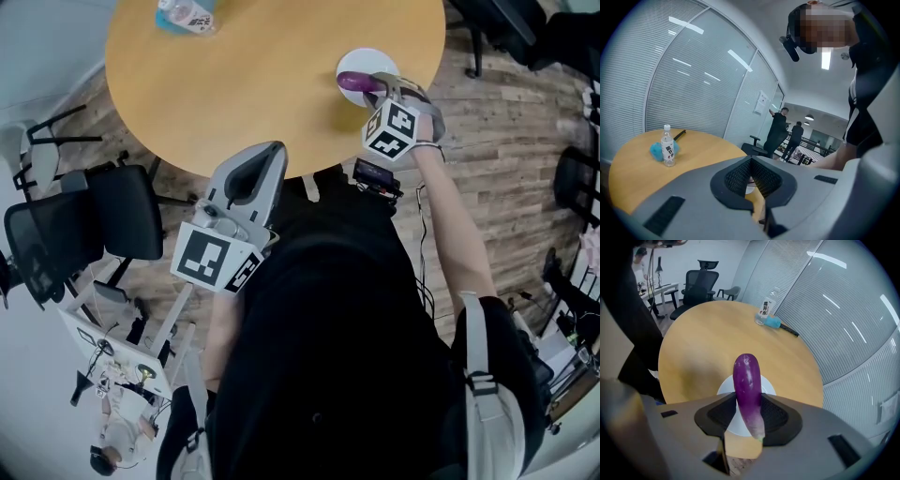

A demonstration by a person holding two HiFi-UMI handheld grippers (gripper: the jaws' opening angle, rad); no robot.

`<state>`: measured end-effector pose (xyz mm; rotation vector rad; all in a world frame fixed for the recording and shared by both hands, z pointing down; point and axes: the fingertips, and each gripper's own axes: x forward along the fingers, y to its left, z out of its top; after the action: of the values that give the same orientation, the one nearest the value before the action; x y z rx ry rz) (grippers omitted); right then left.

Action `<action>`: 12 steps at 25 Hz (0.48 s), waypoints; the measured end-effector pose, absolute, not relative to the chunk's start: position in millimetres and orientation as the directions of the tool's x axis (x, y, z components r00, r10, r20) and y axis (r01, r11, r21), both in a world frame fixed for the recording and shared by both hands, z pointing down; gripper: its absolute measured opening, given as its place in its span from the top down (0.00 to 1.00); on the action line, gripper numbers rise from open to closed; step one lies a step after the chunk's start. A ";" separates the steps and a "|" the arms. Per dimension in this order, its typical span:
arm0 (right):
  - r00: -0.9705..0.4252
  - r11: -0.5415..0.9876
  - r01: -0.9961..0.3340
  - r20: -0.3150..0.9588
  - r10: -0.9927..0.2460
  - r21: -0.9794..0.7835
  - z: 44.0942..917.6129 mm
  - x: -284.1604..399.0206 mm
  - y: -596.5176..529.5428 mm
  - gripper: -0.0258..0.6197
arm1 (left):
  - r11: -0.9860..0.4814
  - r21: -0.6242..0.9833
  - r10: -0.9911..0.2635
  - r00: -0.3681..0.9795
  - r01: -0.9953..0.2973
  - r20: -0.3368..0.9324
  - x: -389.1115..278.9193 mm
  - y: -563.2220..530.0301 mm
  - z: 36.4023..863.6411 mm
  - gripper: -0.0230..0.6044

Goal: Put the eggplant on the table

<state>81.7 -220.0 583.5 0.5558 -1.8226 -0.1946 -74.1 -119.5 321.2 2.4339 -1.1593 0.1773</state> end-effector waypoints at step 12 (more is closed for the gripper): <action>-0.113 0.892 -0.164 0.890 -0.441 0.421 610.3 86.8 -226.4 0.69 | -0.548 0.327 -0.710 0.635 -0.770 0.304 -77.6 -117.8 322.1 0.94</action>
<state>86.8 -226.4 610.3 0.4684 -1.6872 -0.2499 -77.6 -117.8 322.1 2.4275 -1.1671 0.1885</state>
